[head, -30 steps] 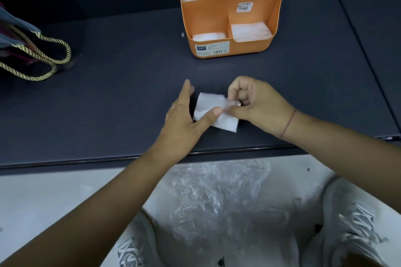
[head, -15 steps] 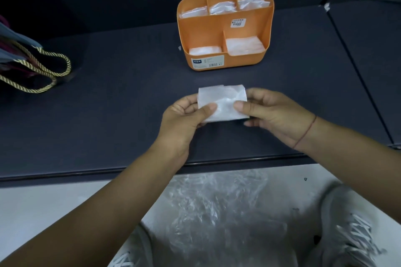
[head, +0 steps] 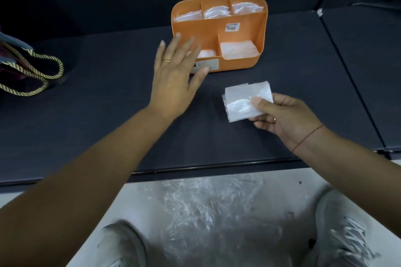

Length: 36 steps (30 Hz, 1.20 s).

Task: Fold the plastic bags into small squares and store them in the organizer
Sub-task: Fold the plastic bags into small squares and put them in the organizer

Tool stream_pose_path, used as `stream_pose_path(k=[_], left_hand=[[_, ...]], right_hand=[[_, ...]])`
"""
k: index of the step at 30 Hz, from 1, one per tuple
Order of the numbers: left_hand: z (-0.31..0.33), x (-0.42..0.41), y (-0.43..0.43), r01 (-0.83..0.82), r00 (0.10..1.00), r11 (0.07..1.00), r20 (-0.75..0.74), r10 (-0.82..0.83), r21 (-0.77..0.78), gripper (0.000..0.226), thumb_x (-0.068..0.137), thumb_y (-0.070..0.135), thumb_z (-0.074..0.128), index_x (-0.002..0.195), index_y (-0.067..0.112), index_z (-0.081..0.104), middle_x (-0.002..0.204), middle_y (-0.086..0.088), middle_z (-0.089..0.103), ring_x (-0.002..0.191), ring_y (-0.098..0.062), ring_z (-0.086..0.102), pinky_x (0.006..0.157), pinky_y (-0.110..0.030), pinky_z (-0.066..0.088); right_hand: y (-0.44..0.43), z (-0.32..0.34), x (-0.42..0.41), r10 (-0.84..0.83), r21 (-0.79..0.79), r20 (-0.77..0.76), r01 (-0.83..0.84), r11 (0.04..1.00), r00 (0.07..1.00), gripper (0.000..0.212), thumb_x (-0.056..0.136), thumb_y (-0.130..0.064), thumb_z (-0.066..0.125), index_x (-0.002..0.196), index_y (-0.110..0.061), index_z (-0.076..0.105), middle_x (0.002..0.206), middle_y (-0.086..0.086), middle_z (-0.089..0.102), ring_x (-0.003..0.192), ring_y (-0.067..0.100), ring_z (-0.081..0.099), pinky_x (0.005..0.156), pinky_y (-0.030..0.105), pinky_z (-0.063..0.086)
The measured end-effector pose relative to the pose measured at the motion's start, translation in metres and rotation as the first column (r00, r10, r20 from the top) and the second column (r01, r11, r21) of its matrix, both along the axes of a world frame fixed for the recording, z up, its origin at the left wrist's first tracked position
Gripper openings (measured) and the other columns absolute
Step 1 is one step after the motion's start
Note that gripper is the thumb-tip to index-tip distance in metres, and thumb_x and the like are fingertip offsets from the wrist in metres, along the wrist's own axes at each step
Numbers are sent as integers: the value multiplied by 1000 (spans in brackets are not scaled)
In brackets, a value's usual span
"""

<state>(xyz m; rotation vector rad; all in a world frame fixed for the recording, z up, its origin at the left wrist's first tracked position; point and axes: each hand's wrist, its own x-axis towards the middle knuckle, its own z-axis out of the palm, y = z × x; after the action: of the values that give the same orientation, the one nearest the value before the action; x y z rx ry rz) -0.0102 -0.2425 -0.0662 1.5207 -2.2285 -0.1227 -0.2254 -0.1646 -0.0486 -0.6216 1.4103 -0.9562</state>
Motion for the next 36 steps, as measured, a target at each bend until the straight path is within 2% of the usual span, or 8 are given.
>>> stream_pose_path(k=[2, 7, 20, 23, 26, 29, 31, 36], left_hand=[[-4, 2, -4, 60, 990, 996, 123, -68, 63, 67, 100, 54, 26, 146, 8, 43, 149, -9, 46, 148, -24, 24, 121, -37, -5], [-7, -3, 21, 137, 984, 990, 111, -139, 24, 66, 101, 52, 28, 143, 5, 47, 139, -13, 56, 138, -26, 42, 122, -41, 4], [-1, -27, 103, 290, 943, 957, -171, -287, -7, 52, 99, 24, 36, 141, -6, 45, 140, -19, 53, 135, -25, 43, 121, -33, 18], [8, -20, 107, 224, 898, 961, -349, -267, -159, 41, 96, 16, 43, 129, -5, 59, 128, -18, 62, 124, -25, 52, 111, -38, 37], [14, -4, 88, 34, 931, 980, -351, -102, -195, 47, 96, 29, 52, 136, 3, 51, 139, -14, 48, 130, -25, 43, 109, -40, 35], [11, 7, 61, 27, 966, 998, -259, -11, 60, 83, 93, 54, 52, 155, 12, 17, 162, -9, 12, 149, -22, 13, 121, -47, 17], [7, 10, 50, 93, 967, 981, -250, -49, 169, 91, 91, 60, 51, 157, 16, 6, 165, -6, -1, 152, -18, 4, 120, -53, 18], [5, 6, 57, 61, 957, 984, -291, -9, 169, 90, 92, 60, 51, 157, 15, 8, 165, 1, 2, 150, -7, 5, 121, -42, 21]], right_hand=[[3, -2, 2, 27, -5, -10, -27, 1000, 1000, 6, 90, -13, 63, 92, -10, 68, 66, -2, 71, 55, 6, 65, 53, 16, 53], [2, -1, 1, 65, -63, -77, -70, 996, 995, 6, 91, -12, 63, 90, -11, 68, 64, -3, 70, 54, 5, 63, 51, 15, 49], [-31, 35, -6, 120, -278, -240, -187, 942, 963, 9, 92, -12, 61, 90, -15, 68, 61, -8, 68, 55, 2, 57, 53, 14, 45], [-35, 32, 2, 177, -268, -318, -267, 926, 931, 8, 91, -11, 62, 92, -16, 69, 63, -13, 68, 56, -2, 57, 54, 12, 44], [-39, 25, 13, 173, -247, -408, -291, 924, 896, 6, 88, -11, 67, 93, -13, 71, 79, -8, 70, 63, -4, 61, 61, 10, 46], [-48, 15, 24, 233, -138, -661, -422, 896, 713, 6, 86, -22, 70, 85, -16, 71, 83, -3, 68, 77, 10, 62, 69, 20, 48], [-54, 10, 32, 261, -37, -799, -477, 878, 542, 9, 84, -30, 69, 78, -23, 69, 96, 2, 64, 88, 19, 61, 78, 33, 51], [-59, 12, 43, 282, 157, -941, -493, 855, 189, 15, 83, -38, 67, 92, -26, 63, 126, 4, 45, 109, 26, 51, 93, 37, 34]])
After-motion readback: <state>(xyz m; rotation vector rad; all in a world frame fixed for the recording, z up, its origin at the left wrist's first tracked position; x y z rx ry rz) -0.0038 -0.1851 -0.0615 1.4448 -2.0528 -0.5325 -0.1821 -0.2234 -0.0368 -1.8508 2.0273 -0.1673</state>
